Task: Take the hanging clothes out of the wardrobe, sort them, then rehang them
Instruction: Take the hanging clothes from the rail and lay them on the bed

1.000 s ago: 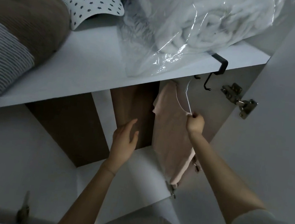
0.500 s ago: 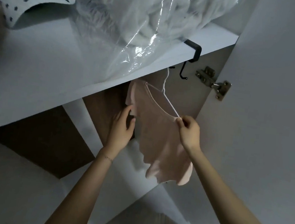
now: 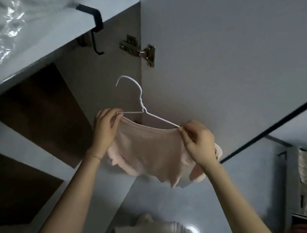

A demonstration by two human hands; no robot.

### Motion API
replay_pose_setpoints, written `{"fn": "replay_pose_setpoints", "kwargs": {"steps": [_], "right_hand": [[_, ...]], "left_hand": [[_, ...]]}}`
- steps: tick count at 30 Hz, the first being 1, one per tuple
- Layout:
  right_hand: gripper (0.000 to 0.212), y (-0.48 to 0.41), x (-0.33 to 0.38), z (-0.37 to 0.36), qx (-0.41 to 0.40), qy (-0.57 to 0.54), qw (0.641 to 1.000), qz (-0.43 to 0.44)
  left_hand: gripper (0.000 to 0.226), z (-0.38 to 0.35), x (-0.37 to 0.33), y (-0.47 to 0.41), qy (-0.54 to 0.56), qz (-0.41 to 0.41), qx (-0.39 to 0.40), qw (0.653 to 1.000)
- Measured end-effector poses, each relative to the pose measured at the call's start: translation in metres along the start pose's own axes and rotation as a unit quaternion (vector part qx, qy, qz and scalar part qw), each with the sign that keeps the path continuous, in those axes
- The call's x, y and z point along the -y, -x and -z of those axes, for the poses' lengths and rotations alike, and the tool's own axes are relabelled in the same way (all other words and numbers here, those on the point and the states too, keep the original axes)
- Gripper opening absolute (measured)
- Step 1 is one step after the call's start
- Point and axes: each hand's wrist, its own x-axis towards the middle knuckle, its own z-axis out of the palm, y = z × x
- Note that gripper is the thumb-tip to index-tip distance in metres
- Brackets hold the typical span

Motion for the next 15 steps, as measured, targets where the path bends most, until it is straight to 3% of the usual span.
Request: {"fn": "replay_pose_setpoints", "kwargs": {"steps": [7,15], "right_hand": [[0.024,0.087,-0.063,0.085,-0.07,0.015,0.993,-0.091],[0.019,0.251,-0.139,0.197,-0.143,0.029,0.962,-0.23]], "left_hand": [[0.021,-0.073,-0.075,0.035,0.02,-0.097,0.056,0.994],[0.02,-0.186,-0.216,0.124,0.072,-0.188,0.123,0.972]]}}
